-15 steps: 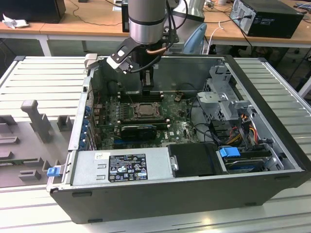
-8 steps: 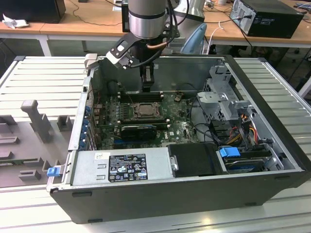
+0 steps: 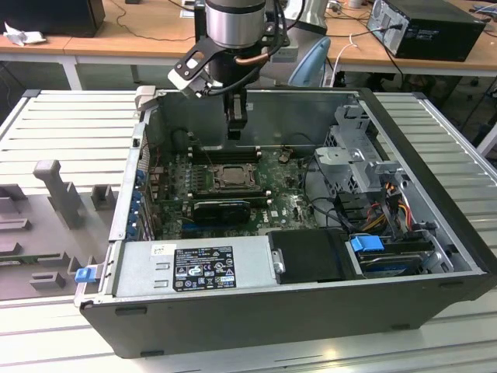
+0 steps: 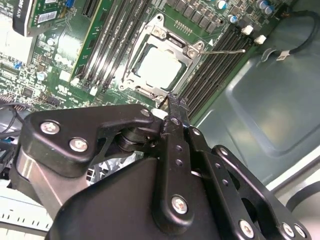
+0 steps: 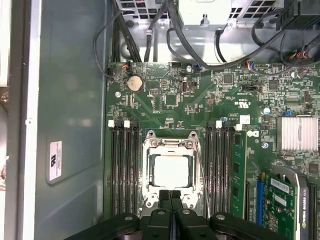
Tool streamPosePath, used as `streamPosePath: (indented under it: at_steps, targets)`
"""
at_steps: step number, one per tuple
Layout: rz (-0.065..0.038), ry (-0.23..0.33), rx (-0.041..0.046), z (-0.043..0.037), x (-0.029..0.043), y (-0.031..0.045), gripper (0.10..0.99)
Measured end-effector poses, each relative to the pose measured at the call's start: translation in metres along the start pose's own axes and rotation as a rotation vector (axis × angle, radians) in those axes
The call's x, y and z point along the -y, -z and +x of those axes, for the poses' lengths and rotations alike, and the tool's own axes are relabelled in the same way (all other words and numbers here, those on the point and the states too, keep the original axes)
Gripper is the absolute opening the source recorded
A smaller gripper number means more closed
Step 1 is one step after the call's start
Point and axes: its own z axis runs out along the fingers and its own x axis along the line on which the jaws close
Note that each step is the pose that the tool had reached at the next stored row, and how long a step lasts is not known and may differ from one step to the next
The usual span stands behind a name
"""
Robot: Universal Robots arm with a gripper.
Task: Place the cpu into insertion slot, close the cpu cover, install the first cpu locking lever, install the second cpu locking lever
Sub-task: 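Install the first cpu locking lever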
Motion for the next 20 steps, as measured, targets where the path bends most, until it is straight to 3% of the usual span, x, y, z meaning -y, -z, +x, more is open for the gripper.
streamPosePath:
  at_steps: [7, 20]
  targets:
    - [0.000, 0.005, -0.0003, 0.0002, -0.0001, 0.0029, 0.106]
    - [0.010, 0.138, -0.0050, 0.0002, -0.0001, 0.0030, 0.106]
